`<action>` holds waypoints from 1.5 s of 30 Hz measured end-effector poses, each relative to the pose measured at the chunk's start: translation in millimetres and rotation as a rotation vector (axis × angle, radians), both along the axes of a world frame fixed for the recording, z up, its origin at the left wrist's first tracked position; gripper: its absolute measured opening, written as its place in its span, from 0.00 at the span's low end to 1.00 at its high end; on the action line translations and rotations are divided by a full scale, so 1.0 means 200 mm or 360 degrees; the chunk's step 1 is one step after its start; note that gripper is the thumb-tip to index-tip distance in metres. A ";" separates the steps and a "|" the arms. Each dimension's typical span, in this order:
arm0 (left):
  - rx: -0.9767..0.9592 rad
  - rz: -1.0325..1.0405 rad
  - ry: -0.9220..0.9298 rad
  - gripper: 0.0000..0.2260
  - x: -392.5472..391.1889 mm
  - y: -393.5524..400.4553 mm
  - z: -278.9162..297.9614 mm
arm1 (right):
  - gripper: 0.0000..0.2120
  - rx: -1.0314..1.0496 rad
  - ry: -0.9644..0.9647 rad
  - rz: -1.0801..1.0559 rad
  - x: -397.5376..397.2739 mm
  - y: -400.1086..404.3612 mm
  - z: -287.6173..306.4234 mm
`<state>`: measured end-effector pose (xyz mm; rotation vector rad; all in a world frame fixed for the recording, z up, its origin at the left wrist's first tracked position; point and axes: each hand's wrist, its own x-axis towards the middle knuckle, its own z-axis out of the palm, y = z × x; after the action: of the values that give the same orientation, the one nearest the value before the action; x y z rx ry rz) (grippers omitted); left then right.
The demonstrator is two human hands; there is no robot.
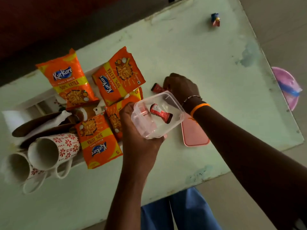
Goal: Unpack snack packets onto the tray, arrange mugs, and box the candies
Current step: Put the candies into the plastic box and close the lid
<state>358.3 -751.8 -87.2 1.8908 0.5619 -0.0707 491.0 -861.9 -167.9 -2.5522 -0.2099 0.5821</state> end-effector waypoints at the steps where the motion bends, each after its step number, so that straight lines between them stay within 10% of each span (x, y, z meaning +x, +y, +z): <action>1: -0.0027 0.0011 -0.0020 0.40 0.03 -0.01 -0.01 | 0.10 0.0031 -0.0001 -0.0121 0.01 -0.02 0.01; 6: -0.0260 0.0044 0.0018 0.38 0.17 -0.04 -0.06 | 0.09 0.0340 -0.0256 -0.0817 0.08 -0.19 0.17; 15: -0.0261 -0.0103 -0.0042 0.38 0.43 -0.14 -0.10 | 0.10 0.0580 -0.0099 -0.0656 0.05 -0.26 0.42; 24: -0.0389 -0.0139 -0.0045 0.40 0.48 -0.18 -0.17 | 0.27 -0.0009 -0.0227 -0.0601 0.65 -0.38 -0.02; 27: -0.0366 -0.0161 -0.0014 0.40 0.45 -0.19 -0.16 | 0.18 -0.0119 -0.0338 -0.0511 0.65 -0.41 -0.07; 36: -0.0237 -0.0153 -0.0040 0.39 0.41 -0.14 -0.13 | 0.04 0.0809 0.0074 -0.0740 0.29 -0.39 0.22; 42: -0.0182 -0.0214 0.0078 0.39 0.38 -0.09 -0.11 | 0.14 0.0873 0.0189 0.0023 0.05 -0.28 0.41; 45: -0.0299 -0.0222 0.0091 0.39 0.35 -0.07 -0.09 | 0.16 0.1074 0.0075 -0.0177 -0.01 -0.27 0.41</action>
<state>427.6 -765.4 -106.0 1.7461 0.4452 -0.2604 488.2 -916.4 -86.7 -1.8822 -0.2035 0.4327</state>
